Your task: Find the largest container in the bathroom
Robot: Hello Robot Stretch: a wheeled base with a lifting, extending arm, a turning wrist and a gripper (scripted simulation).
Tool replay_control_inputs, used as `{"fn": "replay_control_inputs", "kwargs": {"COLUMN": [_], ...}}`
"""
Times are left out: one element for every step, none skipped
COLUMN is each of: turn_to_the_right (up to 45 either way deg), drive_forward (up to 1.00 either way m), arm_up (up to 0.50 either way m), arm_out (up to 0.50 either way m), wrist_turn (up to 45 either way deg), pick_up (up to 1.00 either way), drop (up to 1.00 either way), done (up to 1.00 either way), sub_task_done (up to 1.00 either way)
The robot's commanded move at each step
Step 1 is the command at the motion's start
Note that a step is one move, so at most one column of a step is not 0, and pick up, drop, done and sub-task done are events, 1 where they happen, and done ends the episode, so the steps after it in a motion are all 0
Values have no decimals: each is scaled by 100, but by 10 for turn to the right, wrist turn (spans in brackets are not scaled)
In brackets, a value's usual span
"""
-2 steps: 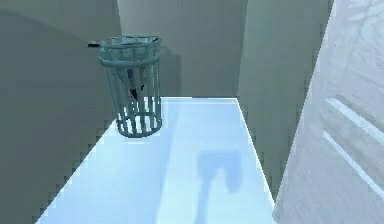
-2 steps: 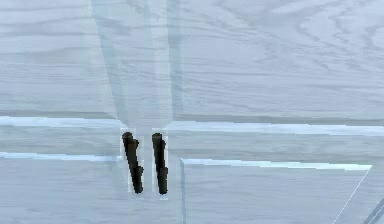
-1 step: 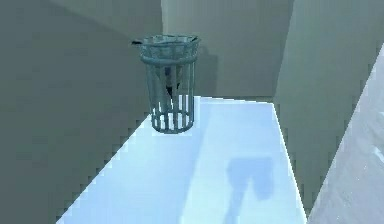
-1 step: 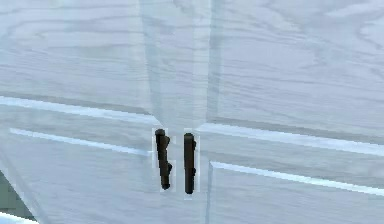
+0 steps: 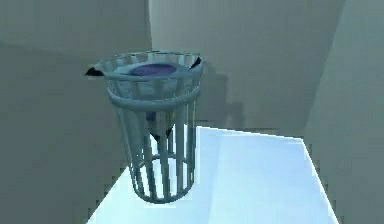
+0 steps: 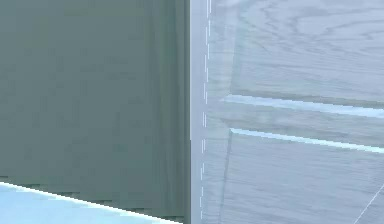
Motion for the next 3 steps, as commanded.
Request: {"fn": "replay_control_inputs", "kwargs": {"turn_to_the_right": [0, -120, 0], "drive_forward": [35, 0, 0], "arm_up": [0, 0, 0], "arm_out": [0, 0, 0], "wrist_turn": [0, 0, 0], "pick_up": [0, 0, 0], "drop": [0, 0, 0], "done": [0, 0, 100], "sub_task_done": [0, 0, 0]}}
